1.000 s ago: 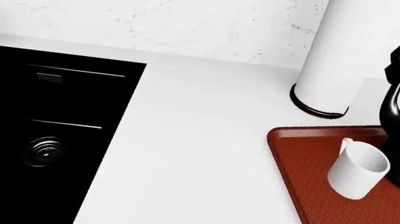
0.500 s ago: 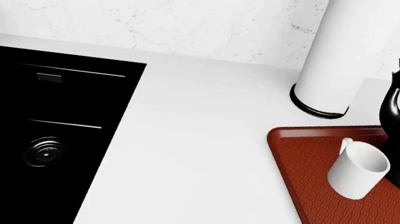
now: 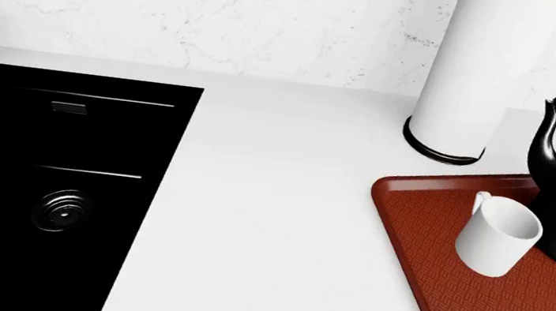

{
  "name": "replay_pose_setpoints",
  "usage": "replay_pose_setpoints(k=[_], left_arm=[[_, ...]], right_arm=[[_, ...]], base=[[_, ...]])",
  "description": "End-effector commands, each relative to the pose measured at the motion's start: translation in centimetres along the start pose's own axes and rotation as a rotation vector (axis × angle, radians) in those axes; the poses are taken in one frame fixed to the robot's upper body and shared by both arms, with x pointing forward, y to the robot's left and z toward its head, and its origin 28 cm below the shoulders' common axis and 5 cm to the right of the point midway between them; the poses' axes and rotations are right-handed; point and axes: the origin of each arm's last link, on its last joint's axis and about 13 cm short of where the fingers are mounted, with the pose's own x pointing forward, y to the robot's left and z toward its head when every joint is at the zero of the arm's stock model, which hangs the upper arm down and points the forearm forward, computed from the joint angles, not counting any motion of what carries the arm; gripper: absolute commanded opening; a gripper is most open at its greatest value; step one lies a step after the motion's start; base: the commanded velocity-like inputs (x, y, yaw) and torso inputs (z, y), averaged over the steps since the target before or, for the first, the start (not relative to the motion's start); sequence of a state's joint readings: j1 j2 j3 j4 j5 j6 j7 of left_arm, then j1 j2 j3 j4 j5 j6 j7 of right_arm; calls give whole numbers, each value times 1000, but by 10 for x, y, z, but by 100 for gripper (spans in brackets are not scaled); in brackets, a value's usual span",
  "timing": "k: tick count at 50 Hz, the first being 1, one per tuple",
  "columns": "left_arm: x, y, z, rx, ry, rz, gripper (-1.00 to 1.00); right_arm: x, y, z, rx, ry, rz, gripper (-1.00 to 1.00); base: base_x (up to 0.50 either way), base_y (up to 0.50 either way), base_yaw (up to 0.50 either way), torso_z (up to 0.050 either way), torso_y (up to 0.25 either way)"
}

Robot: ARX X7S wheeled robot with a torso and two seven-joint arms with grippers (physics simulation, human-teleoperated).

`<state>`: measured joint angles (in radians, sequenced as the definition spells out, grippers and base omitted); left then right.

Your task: Pick the kettle from the counter and place it on the tray. Then pick the mug from the cabinet and place it on the tray. Then close the cabinet doors.

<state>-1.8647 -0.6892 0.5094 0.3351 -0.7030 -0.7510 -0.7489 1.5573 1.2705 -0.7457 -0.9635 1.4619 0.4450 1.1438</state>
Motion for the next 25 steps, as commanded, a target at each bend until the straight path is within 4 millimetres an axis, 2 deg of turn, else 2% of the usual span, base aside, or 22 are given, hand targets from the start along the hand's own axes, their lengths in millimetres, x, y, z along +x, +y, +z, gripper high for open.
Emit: replay_pose_setpoints(k=[1,11,25], left_arm=[[-13,-40,-24,-93,95,-182,100],[-15,-64,-27,-159,110,-268,100],[-24,-113,-35,-306,132,-408,100]], right_arm=[[1,0,-1,3,-2,-1,100],[-1,0,-1,8,-3,1,100],[-6,1,-5,22,8,3,100]], base=[[0,0,0,0,-11],[0,0,0,0,-4],[0,0,0,0,-7]])
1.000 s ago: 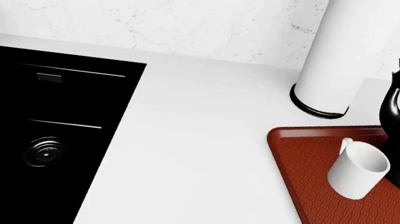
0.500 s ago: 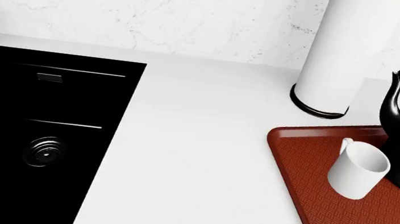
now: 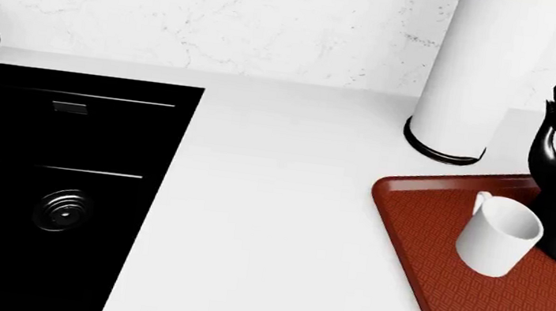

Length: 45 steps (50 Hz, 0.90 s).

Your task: Pick the kettle from the counter and place it on the tray. Then pick the mug from the cabinet and place it on the tray. Then close the cabinet doors.

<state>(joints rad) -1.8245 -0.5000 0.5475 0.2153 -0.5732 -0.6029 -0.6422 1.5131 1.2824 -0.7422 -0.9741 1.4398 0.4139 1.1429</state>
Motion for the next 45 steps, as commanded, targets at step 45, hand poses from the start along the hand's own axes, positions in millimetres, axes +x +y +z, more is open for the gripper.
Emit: replay_pose_setpoints(k=[45], left_arm=[[13,-131,-55,-387,273,-358,100]], right_arm=[[-8,-2,-6,15,6,-22,100]], base=[[0,0,0,0,-4]])
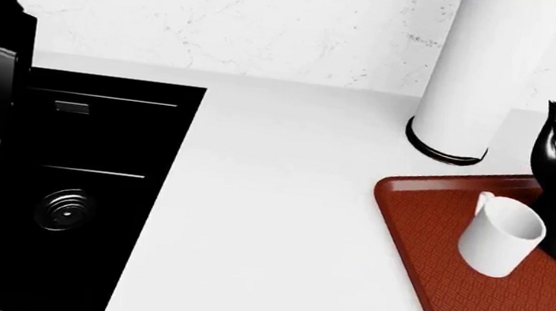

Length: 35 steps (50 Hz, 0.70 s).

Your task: Pick the kettle from the counter and place it on the tray. Then pick the mug from the cabinet and place it on the tray. Then close the cabinet doors.

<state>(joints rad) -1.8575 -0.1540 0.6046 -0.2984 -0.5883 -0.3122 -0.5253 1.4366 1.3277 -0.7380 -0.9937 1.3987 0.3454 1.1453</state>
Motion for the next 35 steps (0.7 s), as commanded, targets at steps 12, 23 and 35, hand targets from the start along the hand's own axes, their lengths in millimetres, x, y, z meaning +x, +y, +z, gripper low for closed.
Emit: replay_pose_setpoints(k=[12,23,35], left_arm=[[2,-39,-53,-97,224,-213,100],[3,-38,-75,-64,284,-202,100],[-5,-34,-99,8,415,-209,100]], right_arm=[[-5,-1,0,4,1,-8,100],[-5,-2,2,0,-1,-9,100],[-1,1,0,-2,-3,-6,100]], base=[[0,0,0,1,-4],[0,0,0,1,-7],[0,0,0,0,-10]])
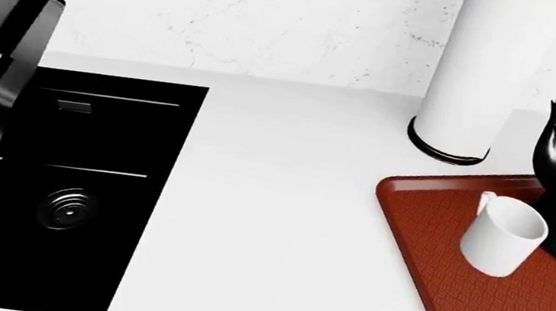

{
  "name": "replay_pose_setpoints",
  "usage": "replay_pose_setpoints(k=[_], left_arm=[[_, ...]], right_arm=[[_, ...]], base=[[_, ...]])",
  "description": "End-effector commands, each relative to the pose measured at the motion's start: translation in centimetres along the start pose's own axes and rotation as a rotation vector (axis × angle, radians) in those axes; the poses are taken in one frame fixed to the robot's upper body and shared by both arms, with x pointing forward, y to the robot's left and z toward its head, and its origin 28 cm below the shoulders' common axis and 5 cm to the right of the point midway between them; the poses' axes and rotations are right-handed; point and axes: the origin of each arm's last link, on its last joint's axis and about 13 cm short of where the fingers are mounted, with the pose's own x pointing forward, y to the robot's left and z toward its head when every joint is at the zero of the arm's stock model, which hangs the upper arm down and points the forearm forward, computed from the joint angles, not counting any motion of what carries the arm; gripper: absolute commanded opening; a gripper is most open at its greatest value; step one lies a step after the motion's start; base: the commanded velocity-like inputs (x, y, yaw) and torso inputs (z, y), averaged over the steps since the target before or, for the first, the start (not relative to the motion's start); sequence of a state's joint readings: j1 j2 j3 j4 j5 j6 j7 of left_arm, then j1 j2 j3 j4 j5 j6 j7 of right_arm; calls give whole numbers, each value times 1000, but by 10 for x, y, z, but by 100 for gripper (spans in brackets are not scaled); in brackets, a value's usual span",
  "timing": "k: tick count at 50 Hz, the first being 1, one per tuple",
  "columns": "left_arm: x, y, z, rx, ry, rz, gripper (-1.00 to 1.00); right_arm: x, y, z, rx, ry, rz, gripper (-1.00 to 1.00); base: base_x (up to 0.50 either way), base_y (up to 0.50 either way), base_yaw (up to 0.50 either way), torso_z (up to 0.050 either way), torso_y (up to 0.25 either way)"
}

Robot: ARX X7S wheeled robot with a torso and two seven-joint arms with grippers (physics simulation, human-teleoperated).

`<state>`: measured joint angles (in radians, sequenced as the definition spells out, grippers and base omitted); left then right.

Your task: Pick the kettle from the counter and place it on the tray. Then pick the mug from the cabinet and place it on the tray. Then close the cabinet doors.

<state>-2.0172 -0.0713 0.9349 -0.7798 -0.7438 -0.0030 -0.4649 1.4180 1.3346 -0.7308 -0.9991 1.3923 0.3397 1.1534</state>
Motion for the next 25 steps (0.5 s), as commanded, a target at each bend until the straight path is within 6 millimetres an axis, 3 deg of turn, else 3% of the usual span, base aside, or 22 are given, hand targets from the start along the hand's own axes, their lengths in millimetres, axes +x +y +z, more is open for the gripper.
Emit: replay_pose_setpoints(k=[1,25], left_arm=[[-29,-26,-68,-78,364,-175,100],[-44,-26,-91,9,491,-208,100]], right_arm=[[0,0,1,-2,-5,2,100],[-4,-1,1,0,-1,-8,100]], base=[[0,0,0,0,-11],[7,-1,-9,1,-11]])
